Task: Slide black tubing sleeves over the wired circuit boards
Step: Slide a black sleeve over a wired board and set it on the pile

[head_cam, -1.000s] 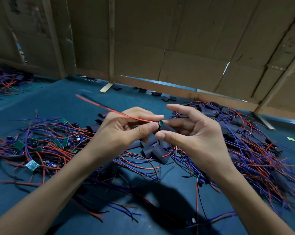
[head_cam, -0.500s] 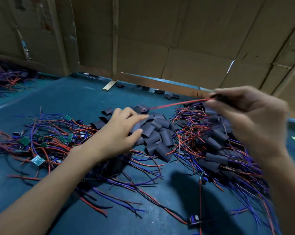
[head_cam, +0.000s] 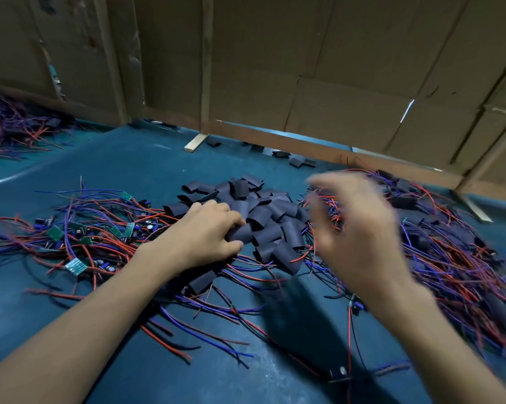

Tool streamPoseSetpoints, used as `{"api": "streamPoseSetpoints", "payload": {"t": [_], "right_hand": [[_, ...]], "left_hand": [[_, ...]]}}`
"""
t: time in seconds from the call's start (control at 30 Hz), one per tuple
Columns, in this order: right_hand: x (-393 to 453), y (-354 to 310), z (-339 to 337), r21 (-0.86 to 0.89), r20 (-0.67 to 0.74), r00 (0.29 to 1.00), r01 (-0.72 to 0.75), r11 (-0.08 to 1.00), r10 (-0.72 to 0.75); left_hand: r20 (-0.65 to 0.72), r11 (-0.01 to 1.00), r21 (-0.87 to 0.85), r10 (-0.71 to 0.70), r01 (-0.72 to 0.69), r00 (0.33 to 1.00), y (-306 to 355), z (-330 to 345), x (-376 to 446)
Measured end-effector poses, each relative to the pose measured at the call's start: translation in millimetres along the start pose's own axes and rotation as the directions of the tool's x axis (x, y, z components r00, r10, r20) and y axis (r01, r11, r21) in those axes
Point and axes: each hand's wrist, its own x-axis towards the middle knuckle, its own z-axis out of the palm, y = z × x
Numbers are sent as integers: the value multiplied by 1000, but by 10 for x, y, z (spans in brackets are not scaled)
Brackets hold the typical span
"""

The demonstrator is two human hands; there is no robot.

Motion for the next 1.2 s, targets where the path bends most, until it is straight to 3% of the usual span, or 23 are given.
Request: {"api": "streamPoseSetpoints", "payload": {"t": [0.07,0.13,0.23,0.3,0.4,0.47,0.5,0.63,0.77,0.83,0.9,0.97,1.03,1.1,1.2], "right_hand": [[-163,-350,194,194,226,971,37,980,-81],[-326,-502,318,249,360,931,-33,968,-60],[-428,-470,331,330,380,925,-122,936,-13],[-444,-525,336,415,393,907,-29,909,-150],[-512,-706,448,514,560,763,-14,858,-323],[-572,-770,537,427,689,661,-40,903,-297],[-585,-766,565,363,714,646,-8,932,-272],[-483,-644,497,177,672,715,97,979,-192],[-364,-519,371,-95,739,673,133,987,-20],[-327,-503,342,-148,718,696,133,980,14],[-288,-531,346,-5,591,805,52,999,-39],[-226,-662,415,300,449,891,-79,951,-68],[-188,-861,568,429,494,859,-104,897,-137],[-236,-1031,756,335,639,743,-33,942,-201],[-195,-1075,877,188,714,696,-92,978,-72]], "left_hand": [[-12,998,54,34,-33,999,20,-18,-7],[-75,997,-28,65,-67,995,40,-30,-32],[-241,919,-390,-50,-49,969,71,-127,-74],[-283,860,-507,-100,-60,954,78,-210,-80],[-256,836,-549,-135,-29,957,62,-278,-72],[-224,840,-542,-152,6,963,29,-300,-88],[-212,837,-547,-163,21,964,6,-307,-94],[-209,826,-561,-210,59,955,-127,-330,-90],[-174,836,-538,-240,112,955,-217,-309,-88],[-152,854,-504,-236,130,960,-230,-287,-82],[-127,863,-482,-238,150,963,-241,-257,-72],[-107,867,-478,-216,140,971,-255,-216,-56],[-99,888,-449,-159,98,982,-251,-172,-37],[-122,917,-397,-93,37,988,-227,-141,-29],[-203,953,-297,-3,-59,979,-226,-137,-27]]}}
